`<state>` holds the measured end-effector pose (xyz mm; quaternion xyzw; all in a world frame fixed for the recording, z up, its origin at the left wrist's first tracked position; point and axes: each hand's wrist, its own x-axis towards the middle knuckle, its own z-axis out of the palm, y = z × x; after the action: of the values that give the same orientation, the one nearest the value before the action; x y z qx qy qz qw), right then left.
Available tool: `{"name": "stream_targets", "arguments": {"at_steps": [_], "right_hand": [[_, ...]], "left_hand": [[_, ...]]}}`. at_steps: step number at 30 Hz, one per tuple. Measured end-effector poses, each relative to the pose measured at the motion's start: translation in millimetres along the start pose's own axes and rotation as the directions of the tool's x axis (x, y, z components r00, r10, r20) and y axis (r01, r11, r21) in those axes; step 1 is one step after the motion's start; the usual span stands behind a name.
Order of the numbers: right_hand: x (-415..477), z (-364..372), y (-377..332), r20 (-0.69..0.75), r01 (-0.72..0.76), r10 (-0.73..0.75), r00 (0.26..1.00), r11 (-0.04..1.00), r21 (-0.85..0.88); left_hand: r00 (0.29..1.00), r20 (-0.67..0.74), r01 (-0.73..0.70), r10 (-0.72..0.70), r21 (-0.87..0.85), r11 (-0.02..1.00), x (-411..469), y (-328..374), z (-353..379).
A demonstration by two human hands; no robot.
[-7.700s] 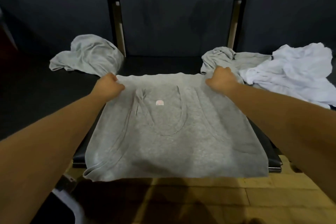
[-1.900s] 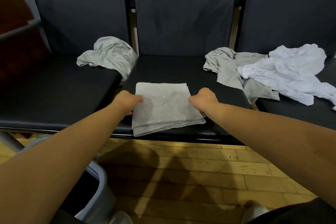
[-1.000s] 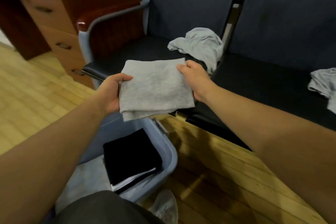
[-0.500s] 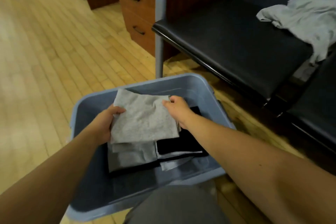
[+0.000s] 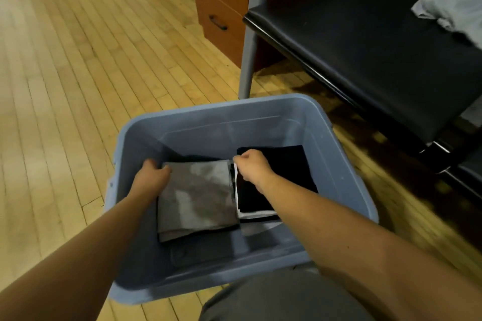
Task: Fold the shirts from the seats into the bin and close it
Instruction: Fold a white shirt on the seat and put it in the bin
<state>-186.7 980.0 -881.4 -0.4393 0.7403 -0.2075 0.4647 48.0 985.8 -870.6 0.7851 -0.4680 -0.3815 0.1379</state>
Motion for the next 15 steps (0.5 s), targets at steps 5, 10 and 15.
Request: {"name": "stream_targets", "arguments": {"at_steps": [5,10,15], "right_hand": [[-19,-68,-46,-0.109,0.043,-0.040,0.993,0.999,0.025],[-54,-159,-90,-0.242,0.168,-0.159,0.957,0.986,0.019],[-107,-258,-103,-0.374,0.239,-0.213,0.903,0.971,0.026]], "left_hand": [[0.990,0.017,-0.141,0.143,-0.086,0.986,-3,76,-21],[0.938,0.110,-0.298,0.329,-0.231,0.926,-56,197,-35],[0.837,0.202,-0.469,0.509,-0.216,0.857,-137,297,-18]]}}
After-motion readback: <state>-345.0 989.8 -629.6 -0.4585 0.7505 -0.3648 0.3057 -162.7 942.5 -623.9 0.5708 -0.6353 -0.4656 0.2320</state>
